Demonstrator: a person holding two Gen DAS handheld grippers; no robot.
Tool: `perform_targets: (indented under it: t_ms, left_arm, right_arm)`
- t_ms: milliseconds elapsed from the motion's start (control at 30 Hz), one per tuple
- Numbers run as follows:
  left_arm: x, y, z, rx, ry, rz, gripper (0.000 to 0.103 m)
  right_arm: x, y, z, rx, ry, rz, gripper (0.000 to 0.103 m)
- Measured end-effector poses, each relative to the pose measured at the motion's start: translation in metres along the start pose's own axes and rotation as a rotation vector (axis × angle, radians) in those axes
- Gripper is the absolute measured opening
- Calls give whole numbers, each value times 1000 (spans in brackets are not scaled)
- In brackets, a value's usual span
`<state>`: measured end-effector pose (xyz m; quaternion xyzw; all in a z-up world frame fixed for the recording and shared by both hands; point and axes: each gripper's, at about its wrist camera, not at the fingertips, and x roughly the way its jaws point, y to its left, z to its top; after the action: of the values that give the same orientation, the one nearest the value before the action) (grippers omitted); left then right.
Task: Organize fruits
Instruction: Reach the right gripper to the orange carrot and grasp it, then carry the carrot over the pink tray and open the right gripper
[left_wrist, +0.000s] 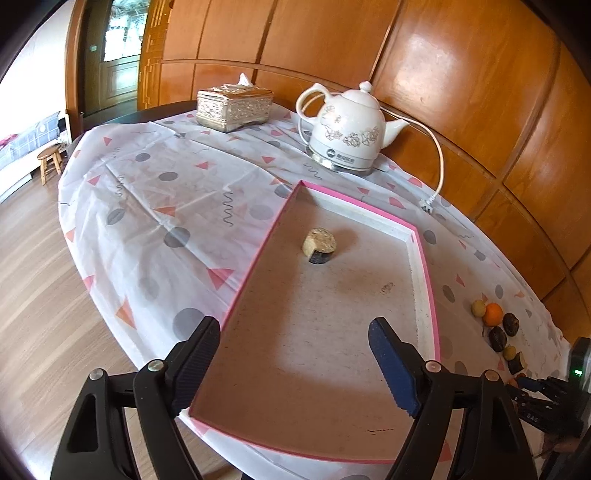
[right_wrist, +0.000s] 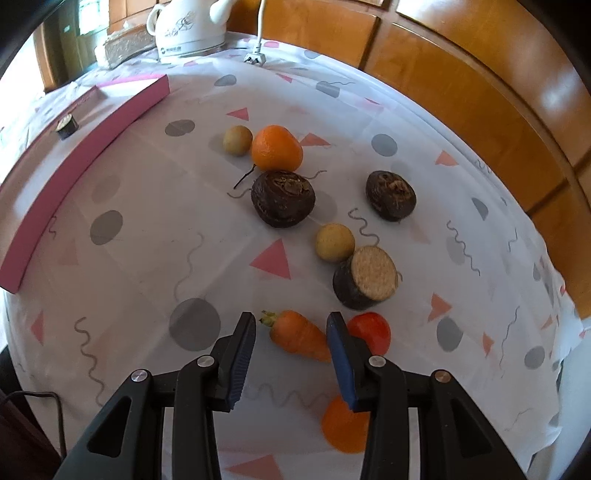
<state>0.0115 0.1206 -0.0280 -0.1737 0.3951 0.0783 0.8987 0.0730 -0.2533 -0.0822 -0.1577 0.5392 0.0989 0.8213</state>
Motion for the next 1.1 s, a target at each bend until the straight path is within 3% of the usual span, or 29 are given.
perform_targets:
  t_ms: [167, 400, 667, 967, 1100]
  left_arm:
    - [-4, 9, 0, -29, -3, 27, 84]
    - [-8, 7, -2, -20, -6, 24, 84]
    - [-11, 7, -2, -19, -14, 19, 84]
    - [-17, 12, -3, -32, -26, 19, 85]
    - [-18, 13, -3, -33, -28, 15, 85]
  right_arm:
    - [6, -2, 3, -32, -12, 9, 39]
    - [11, -11, 16, -11, -31, 27, 27]
    - [-8, 1, 24, 20, -97, 58, 23]
    - [-28, 42, 42, 30, -178, 144, 23]
    - [-42, 66, 59, 41, -220, 229, 23]
